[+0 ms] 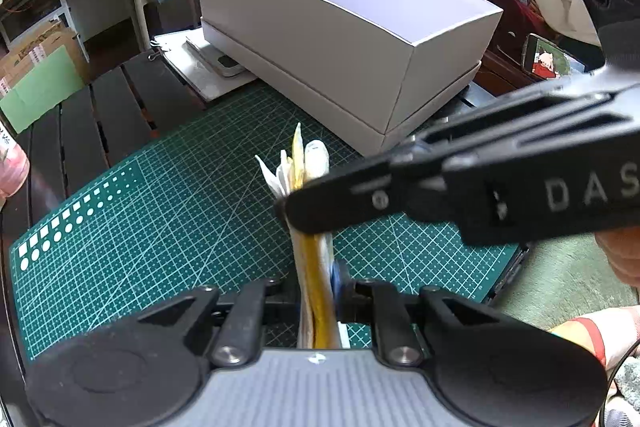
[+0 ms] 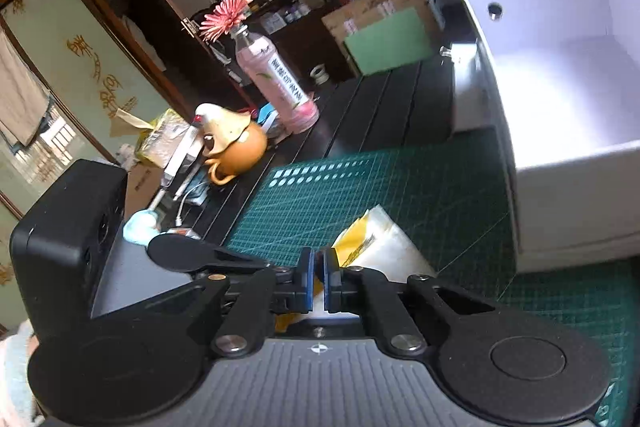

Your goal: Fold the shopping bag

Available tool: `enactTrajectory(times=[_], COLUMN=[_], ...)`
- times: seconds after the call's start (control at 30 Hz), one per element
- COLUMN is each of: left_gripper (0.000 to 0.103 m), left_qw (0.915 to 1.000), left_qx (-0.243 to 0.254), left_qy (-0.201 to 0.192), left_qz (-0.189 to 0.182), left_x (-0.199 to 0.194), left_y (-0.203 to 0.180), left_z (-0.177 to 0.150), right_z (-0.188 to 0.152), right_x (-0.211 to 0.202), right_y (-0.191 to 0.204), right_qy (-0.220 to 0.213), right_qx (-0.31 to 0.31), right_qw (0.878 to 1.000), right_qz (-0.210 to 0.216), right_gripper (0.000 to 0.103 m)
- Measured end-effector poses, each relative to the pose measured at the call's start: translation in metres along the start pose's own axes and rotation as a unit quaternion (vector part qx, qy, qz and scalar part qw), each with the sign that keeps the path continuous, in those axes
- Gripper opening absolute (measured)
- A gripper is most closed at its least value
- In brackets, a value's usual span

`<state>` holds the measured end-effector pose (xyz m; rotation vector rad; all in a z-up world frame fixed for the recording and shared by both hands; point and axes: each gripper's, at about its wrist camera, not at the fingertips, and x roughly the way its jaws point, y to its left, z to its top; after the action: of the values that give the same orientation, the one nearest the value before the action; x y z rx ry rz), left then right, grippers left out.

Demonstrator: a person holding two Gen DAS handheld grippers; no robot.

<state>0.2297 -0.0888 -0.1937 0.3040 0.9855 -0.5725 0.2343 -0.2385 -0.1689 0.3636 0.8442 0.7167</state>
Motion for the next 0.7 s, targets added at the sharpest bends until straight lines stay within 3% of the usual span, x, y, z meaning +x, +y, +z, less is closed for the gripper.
enactTrajectory(times=[0.17, 0.33, 0.37, 0.4, 0.47, 0.57, 0.7], left_gripper=[0.014, 0.014, 0.014, 0.013, 0.013, 0.013, 0.013], left_qw=[1.0000, 1.0000, 1.0000, 0.9999, 0.9996, 0.9988, 0.9967], left_qx=[-0.003, 0.000, -0.003, -0.008, -0.022, -0.038, -0.053], left_qy=[0.001, -0.001, -0.002, -0.003, -0.003, -0.006, -0.023], left_qz=[-0.002, -0.002, -0.004, -0.008, -0.019, -0.031, -0.056], left_x=[0.000, -0.001, -0.002, -0.002, -0.003, -0.005, -0.012], left_y=[0.002, 0.002, 0.003, 0.005, 0.010, 0.016, 0.020], left_z=[0.000, 0.001, 0.001, 0.001, 0.001, 0.002, 0.003], right_z=[-0.002, 0.001, 0.003, 0.003, 0.004, 0.001, -0.003], right_x=[0.002, -0.007, -0.017, -0.023, -0.029, -0.028, -0.017], right_y=[-0.001, -0.005, -0.008, -0.011, -0.019, -0.033, -0.048], right_qy=[0.006, -0.018, -0.047, -0.065, -0.087, -0.092, -0.069], right_qx=[0.013, 0.034, 0.053, 0.074, 0.111, 0.161, 0.206], right_qw=[1.000, 0.999, 0.997, 0.995, 0.990, 0.982, 0.976], right_qz=[0.013, 0.006, 0.002, 0.003, 0.002, -0.018, -0.023], right_gripper=[0.005, 0.018, 0.035, 0.057, 0.073, 0.077, 0.077])
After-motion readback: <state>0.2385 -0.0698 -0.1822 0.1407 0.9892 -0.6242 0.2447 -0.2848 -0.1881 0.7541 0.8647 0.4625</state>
